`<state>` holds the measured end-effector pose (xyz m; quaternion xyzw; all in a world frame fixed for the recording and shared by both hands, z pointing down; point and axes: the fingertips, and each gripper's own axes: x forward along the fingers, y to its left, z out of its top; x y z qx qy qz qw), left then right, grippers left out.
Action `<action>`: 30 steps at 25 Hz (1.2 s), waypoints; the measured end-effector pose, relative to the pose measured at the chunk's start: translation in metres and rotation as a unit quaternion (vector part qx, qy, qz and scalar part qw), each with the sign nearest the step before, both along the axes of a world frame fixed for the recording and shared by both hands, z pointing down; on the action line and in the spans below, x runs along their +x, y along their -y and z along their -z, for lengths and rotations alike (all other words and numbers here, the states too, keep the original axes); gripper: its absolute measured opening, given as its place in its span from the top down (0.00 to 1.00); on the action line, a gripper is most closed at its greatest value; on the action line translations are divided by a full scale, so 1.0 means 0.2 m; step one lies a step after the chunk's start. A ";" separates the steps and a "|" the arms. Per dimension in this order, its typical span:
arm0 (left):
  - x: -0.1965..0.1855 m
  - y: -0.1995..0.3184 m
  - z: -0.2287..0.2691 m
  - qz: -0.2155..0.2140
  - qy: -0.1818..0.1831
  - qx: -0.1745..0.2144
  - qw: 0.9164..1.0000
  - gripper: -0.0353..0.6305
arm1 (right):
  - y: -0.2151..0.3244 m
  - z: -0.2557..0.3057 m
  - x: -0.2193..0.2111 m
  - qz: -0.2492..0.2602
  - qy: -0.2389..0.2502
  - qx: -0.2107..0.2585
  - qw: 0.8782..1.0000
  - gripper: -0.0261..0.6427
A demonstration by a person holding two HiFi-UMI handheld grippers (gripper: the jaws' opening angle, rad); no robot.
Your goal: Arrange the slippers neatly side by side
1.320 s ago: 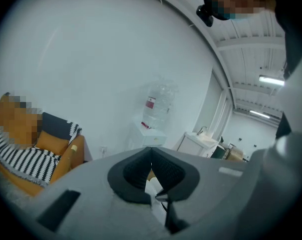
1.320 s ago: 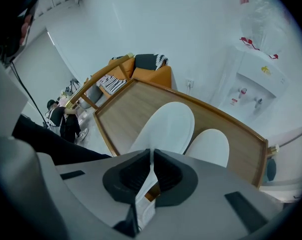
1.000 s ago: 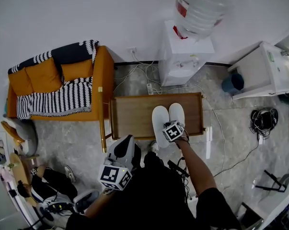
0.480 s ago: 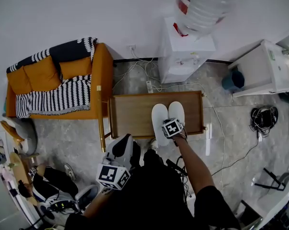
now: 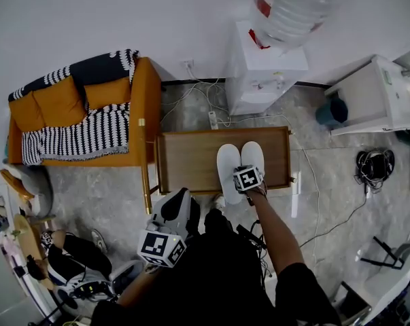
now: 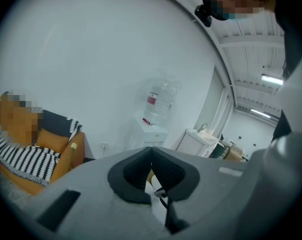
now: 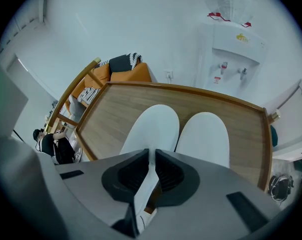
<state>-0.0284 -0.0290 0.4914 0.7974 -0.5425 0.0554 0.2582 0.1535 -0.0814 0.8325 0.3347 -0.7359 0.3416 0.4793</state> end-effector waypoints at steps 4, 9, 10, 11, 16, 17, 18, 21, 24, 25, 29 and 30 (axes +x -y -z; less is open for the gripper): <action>-0.01 0.00 0.00 -0.007 0.000 0.006 1.000 0.93 | 0.00 0.02 0.01 -0.014 -0.001 0.010 1.000 0.89; -0.02 -0.01 0.02 -0.015 -0.004 0.013 1.000 0.93 | 0.01 0.09 0.04 -0.040 0.001 0.026 0.999 0.83; -0.02 -0.01 0.03 -0.017 -0.005 0.014 1.000 0.93 | 0.01 0.11 0.04 -0.045 0.003 0.029 0.999 0.83; -0.02 -0.01 0.03 -0.019 -0.006 0.016 1.000 0.93 | 0.02 0.13 0.05 -0.049 0.004 0.033 0.998 0.83; -0.02 -0.01 0.07 -0.027 -0.009 0.028 0.999 0.93 | 0.02 0.25 0.07 -0.054 0.001 0.063 0.997 0.83; -0.01 -0.01 0.08 -0.030 -0.010 0.032 0.999 0.93 | 0.02 0.28 0.08 -0.064 0.006 0.068 0.996 0.83; -0.01 -0.02 0.08 -0.032 -0.010 0.035 0.999 0.93 | 0.01 0.31 0.08 -0.077 0.012 0.072 0.994 0.83; -0.01 -0.02 0.11 -0.038 -0.012 0.045 0.998 0.93 | 0.00 0.40 0.11 -0.115 0.029 0.085 0.989 0.86; -0.02 -0.01 0.13 -0.043 -0.012 0.053 0.998 0.93 | -0.01 0.52 0.13 -0.147 0.044 0.106 0.983 0.88; -0.02 -0.01 0.14 -0.045 -0.012 0.056 0.997 0.93 | -0.01 0.56 0.13 -0.156 0.049 0.114 0.980 0.89; -0.01 -0.01 0.18 -0.053 -0.014 0.069 0.996 0.93 | -0.03 0.74 0.15 -0.188 0.069 0.147 0.969 0.91; -0.01 0.00 0.19 -0.055 -0.014 0.071 0.996 0.93 | -0.03 0.79 0.15 -0.193 0.074 0.156 0.966 0.91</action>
